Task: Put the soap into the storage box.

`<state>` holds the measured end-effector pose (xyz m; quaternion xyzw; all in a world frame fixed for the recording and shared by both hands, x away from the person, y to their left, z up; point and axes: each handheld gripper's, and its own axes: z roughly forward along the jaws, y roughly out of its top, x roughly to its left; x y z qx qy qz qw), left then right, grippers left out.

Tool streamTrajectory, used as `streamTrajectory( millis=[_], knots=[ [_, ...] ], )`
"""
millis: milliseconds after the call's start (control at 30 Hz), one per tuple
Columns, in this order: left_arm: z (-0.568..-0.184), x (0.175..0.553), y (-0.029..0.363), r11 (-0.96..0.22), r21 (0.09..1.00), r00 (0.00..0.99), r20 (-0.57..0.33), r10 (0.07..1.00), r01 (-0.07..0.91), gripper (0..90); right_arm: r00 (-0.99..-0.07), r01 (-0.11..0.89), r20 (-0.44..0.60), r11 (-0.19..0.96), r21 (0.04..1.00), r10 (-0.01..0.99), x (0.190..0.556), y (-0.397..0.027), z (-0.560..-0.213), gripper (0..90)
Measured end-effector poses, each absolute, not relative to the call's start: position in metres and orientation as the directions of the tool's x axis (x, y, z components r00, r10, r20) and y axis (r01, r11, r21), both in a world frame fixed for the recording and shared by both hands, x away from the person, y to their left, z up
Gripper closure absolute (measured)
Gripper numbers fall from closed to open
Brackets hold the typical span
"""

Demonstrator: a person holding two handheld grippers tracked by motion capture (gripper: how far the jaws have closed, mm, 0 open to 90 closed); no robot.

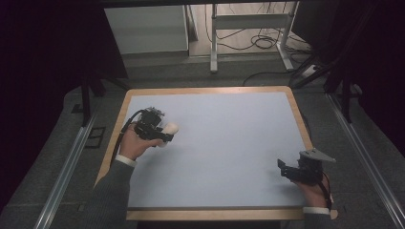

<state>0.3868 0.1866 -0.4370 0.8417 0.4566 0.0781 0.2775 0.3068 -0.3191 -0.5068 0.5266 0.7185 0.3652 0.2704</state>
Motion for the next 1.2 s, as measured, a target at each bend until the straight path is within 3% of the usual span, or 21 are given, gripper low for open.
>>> streamTrajectory(
  millis=[1200],
  knots=[
    [-0.444,0.428,0.227,-0.308,0.528,0.427,-0.118,0.897,0.792,49.6,-0.292,0.561,-0.008,0.178,0.808,0.956,0.307,-0.322,-0.508,9.4]
  ],
)
